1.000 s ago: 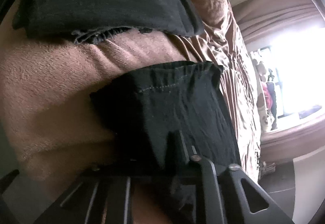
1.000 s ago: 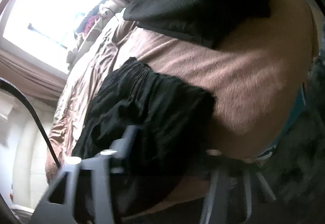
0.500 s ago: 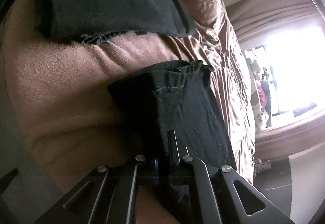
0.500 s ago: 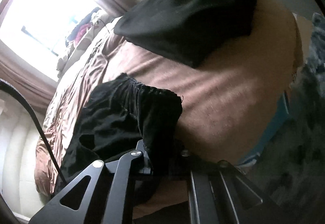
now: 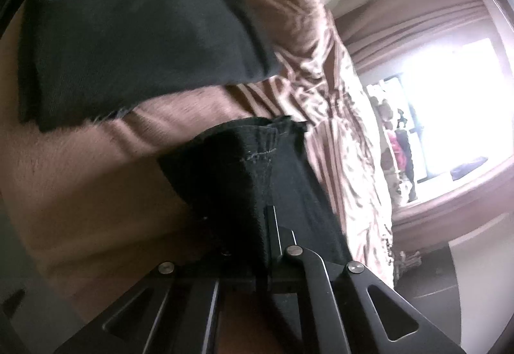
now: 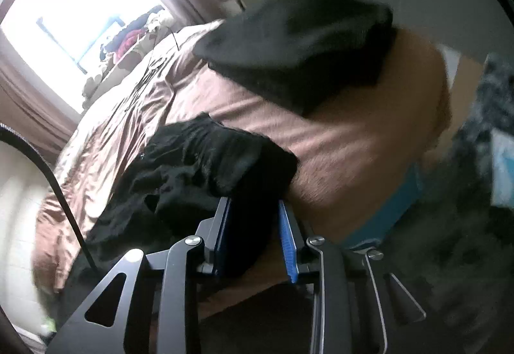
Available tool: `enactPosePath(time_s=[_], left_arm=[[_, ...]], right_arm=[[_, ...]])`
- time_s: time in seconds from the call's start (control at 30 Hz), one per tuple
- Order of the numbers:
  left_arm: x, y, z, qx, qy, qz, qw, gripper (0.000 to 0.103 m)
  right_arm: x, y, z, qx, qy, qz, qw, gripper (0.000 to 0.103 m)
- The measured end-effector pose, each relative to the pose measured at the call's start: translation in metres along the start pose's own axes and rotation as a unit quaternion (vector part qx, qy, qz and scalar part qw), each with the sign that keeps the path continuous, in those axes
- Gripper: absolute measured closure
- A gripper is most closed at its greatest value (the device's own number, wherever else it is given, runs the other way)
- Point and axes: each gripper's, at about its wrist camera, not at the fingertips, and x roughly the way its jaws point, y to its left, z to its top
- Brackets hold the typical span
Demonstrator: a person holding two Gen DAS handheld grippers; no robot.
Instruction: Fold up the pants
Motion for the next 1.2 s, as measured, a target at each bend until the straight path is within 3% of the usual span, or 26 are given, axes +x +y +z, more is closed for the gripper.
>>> enactPosePath(time_s=[0.13,0.3,0.7,0.97,1.2], left_arm=[[-0.004,-0.010,0.004,0.007,0.000,-0.020,0.9998,0.100],[-0.007,-0.023,0.008,0.017,-0.002,-0.030,0.9994,0.100],[-0.013,-0.045,0.016,0.024,-0.007,-0.062,0.9978,0.100],[-0.016,-0.066,0.023,0.034,-0.012,-0.105,0.9938,0.100],[-0.021,-0.086,0.031,0.044,-0.014,-0.137,0.9895,0.100]], right_arm=[[-0.027,0.023,-0.004,-0.033,-0.023,0.010,0.999,0.077],[-0.025,0.072,-0.019,-0.092,0.001,0.055,0.994,0.077],[0.039,0.176,-0.049,-0.181,0.069,0.132,0.972,0.077],[0.094,0.247,-0.084,-0.249,0.129,0.179,0.943,0.077],[0.140,0.318,-0.115,-0.310,0.167,0.194,0.915,0.077]])
